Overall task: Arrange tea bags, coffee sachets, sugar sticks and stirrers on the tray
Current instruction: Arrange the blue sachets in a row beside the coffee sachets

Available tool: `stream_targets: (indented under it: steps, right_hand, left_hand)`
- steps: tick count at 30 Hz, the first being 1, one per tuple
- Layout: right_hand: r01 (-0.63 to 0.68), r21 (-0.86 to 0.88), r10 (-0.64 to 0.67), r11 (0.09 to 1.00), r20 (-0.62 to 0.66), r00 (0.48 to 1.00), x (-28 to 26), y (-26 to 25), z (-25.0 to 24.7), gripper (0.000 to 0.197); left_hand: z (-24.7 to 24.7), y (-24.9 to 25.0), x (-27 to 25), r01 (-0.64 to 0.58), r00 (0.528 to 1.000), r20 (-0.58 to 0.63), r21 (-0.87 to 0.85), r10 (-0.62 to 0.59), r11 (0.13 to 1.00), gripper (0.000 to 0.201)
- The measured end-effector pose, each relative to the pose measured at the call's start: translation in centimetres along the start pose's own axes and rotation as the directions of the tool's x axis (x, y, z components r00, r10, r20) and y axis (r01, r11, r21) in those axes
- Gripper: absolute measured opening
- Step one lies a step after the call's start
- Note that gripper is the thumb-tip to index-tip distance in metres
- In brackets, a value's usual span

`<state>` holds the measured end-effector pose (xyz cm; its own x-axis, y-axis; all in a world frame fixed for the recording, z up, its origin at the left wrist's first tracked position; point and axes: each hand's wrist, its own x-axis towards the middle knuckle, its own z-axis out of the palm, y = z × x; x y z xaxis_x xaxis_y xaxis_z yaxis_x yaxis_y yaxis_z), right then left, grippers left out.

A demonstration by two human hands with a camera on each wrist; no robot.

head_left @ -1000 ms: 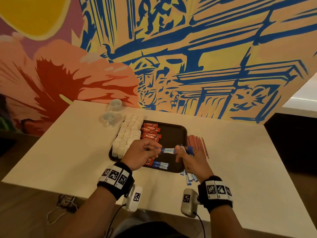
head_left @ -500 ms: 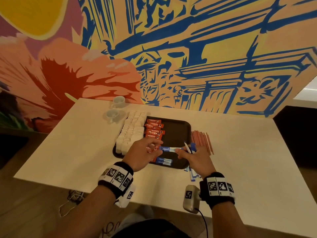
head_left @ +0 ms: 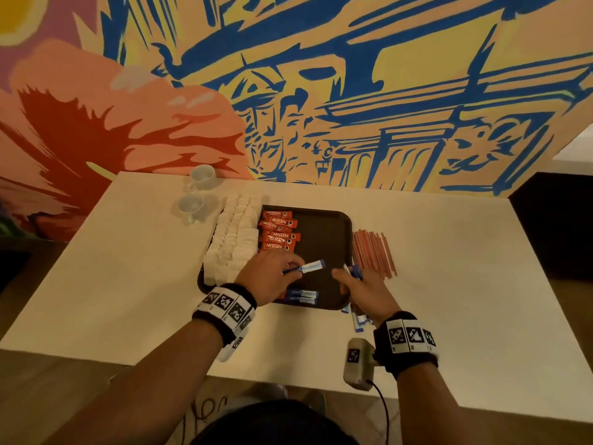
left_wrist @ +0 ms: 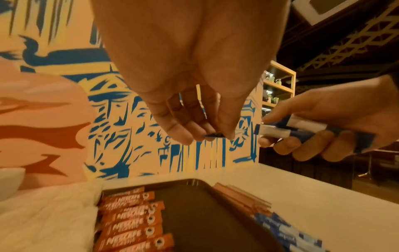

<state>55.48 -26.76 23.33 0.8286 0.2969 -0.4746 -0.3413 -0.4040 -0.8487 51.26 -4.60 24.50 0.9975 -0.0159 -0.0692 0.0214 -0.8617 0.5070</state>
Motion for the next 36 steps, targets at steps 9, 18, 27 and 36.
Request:
stream_targets:
  steps: [9, 18, 27, 36]
  right_hand:
    - [-0.156, -0.022, 0.156, 0.988, 0.027, 0.987, 4.0, 2.7, 0.5, 0.026]
    - [-0.135, -0.116, 0.138, 0.984, 0.011, 0.990, 5.8, 3.7, 1.6, 0.025]
    - [-0.086, -0.203, 0.062, 0.975, -0.122, 0.991, 6.7, 5.2, 1.7, 0.027]
    - [-0.089, -0.161, 0.073, 0.983, -0.102, 0.992, 6.0, 5.4, 1.8, 0.025]
  left_hand:
    - [5.2, -5.0, 5.1, 0.143, 0.957, 0.239, 0.107, -0.165, 0.984, 0.018]
    - [9.8, -6.8, 7.7, -0.028, 0.921, 0.381, 0.280, -0.084, 0.960, 0.025]
    - [11.0, -7.4, 8.4, -0.089, 0.906, 0.420, 0.290, -0.043, 0.953, 0.027]
    - [10.9, -7.2, 7.9, -0.119, 0.904, 0.428, 0.271, -0.009, 0.955, 0.027]
